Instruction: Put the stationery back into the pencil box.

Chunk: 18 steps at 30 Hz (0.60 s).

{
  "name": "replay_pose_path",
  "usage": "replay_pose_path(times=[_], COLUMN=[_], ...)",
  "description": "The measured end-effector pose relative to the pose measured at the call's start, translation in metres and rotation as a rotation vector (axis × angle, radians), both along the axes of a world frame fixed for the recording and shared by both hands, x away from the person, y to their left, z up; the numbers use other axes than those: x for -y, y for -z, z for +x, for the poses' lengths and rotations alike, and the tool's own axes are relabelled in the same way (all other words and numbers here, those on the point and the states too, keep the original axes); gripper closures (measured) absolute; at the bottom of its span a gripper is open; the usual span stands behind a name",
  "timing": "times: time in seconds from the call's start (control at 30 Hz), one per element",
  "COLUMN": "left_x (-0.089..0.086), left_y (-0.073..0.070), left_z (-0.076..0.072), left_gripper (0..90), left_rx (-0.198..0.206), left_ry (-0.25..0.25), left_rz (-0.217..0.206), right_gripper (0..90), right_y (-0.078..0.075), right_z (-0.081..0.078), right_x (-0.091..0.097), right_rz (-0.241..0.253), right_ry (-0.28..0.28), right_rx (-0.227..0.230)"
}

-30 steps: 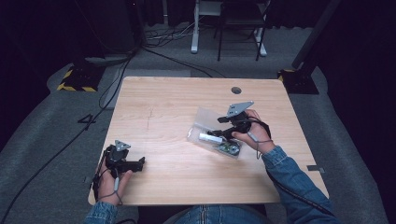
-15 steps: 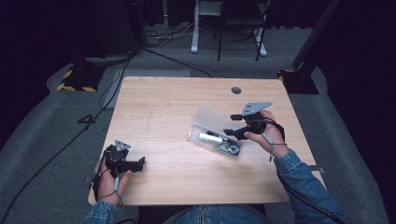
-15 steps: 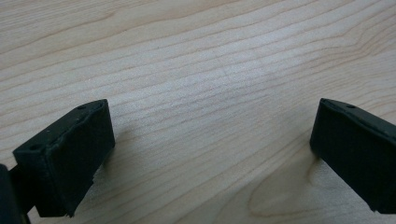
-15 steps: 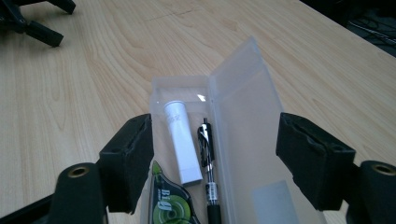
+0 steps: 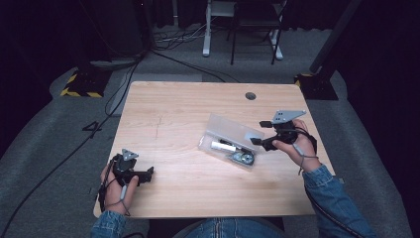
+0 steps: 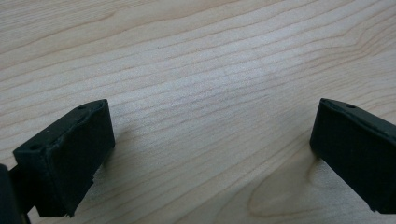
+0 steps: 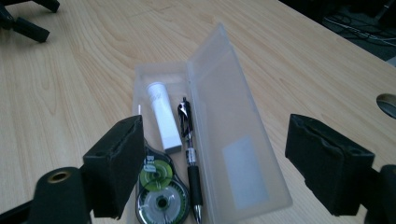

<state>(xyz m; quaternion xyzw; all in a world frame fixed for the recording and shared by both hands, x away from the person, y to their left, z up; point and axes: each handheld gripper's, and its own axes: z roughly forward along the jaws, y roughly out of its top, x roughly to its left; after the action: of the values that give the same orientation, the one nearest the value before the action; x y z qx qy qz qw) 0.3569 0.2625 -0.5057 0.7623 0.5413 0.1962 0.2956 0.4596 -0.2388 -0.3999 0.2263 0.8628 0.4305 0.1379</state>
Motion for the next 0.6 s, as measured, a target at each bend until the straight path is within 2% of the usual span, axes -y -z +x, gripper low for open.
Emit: replay_pose_path(times=[0.3, 0.6], left_x=[0.000, 0.000], left_y=[0.000, 0.000], left_z=[0.000, 0.001], left_gripper=[0.0, 0.0], left_rx=[0.000, -0.001], left_ry=[0.002, 0.002], left_rz=[0.000, -0.002], right_gripper=[19.7, 18.3], right_y=[0.004, 0.017], right_z=[-0.013, -0.021], right_x=[0.028, 0.059], right_rz=[-0.014, -0.035], right_ry=[0.054, 0.114], right_rx=[-0.006, -0.026])
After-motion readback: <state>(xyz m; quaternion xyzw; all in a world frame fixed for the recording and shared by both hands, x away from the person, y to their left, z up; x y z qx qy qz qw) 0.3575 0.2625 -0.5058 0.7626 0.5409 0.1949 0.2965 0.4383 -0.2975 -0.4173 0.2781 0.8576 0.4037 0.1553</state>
